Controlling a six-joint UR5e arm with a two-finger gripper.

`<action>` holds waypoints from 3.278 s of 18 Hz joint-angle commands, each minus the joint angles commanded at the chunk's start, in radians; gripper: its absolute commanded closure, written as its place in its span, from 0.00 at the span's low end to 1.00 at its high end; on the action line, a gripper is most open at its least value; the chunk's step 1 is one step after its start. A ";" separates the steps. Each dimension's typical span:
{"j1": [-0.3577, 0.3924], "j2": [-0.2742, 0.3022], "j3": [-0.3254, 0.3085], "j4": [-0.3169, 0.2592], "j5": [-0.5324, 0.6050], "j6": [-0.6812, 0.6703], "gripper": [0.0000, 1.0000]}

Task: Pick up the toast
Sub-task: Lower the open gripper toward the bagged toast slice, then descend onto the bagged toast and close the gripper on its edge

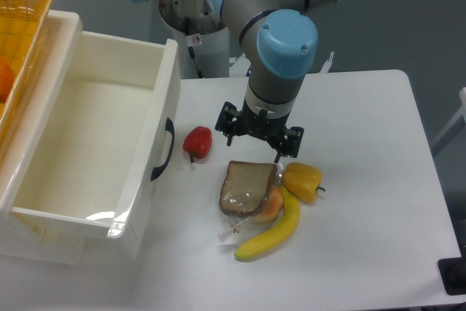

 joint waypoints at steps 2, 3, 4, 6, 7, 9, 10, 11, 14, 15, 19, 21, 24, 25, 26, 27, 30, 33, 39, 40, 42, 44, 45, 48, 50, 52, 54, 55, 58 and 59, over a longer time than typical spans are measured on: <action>-0.002 -0.005 0.000 0.000 0.002 0.002 0.00; -0.002 -0.006 0.000 0.000 -0.002 0.000 0.00; 0.000 -0.006 0.000 0.003 -0.006 -0.002 0.00; -0.003 -0.018 -0.005 0.008 -0.008 -0.003 0.00; -0.003 -0.024 -0.008 0.009 -0.008 -0.003 0.00; -0.005 -0.043 -0.020 0.023 -0.008 -0.012 0.00; -0.006 -0.044 -0.037 0.053 -0.005 -0.011 0.00; -0.006 -0.043 -0.061 0.098 -0.003 -0.011 0.00; -0.006 -0.070 -0.078 0.146 -0.008 -0.002 0.00; -0.006 -0.099 -0.072 0.149 -0.008 -0.002 0.00; -0.015 -0.167 -0.048 0.152 -0.018 0.000 0.00; -0.015 -0.190 -0.040 0.153 -0.025 0.017 0.00; -0.015 -0.221 -0.038 0.173 -0.032 0.049 0.00; -0.015 -0.225 -0.038 0.181 -0.041 0.049 0.00; -0.015 -0.229 -0.038 0.183 -0.052 0.049 0.00; -0.012 -0.238 -0.037 0.186 -0.058 0.052 0.00; -0.009 -0.253 -0.037 0.196 -0.060 0.067 0.00; -0.005 -0.264 -0.031 0.196 -0.061 0.081 0.00; 0.002 -0.284 -0.020 0.196 -0.061 0.089 0.00; 0.002 -0.285 -0.023 0.196 -0.061 0.087 0.00; 0.002 -0.291 -0.023 0.196 -0.060 0.087 0.00; 0.000 -0.293 -0.029 0.196 -0.060 0.087 0.00; 0.000 -0.295 -0.029 0.196 -0.060 0.087 0.00; 0.000 -0.296 -0.029 0.196 -0.060 0.087 0.00; 0.000 -0.296 -0.029 0.196 -0.060 0.086 0.09; 0.000 -0.296 -0.029 0.196 -0.060 0.086 0.25; 0.000 -0.296 -0.029 0.196 -0.060 0.086 0.40; 0.000 -0.295 -0.029 0.196 -0.060 0.081 0.57; 0.000 -0.290 -0.028 0.195 -0.060 0.078 0.98; 0.000 -0.290 -0.028 0.195 -0.060 0.078 1.00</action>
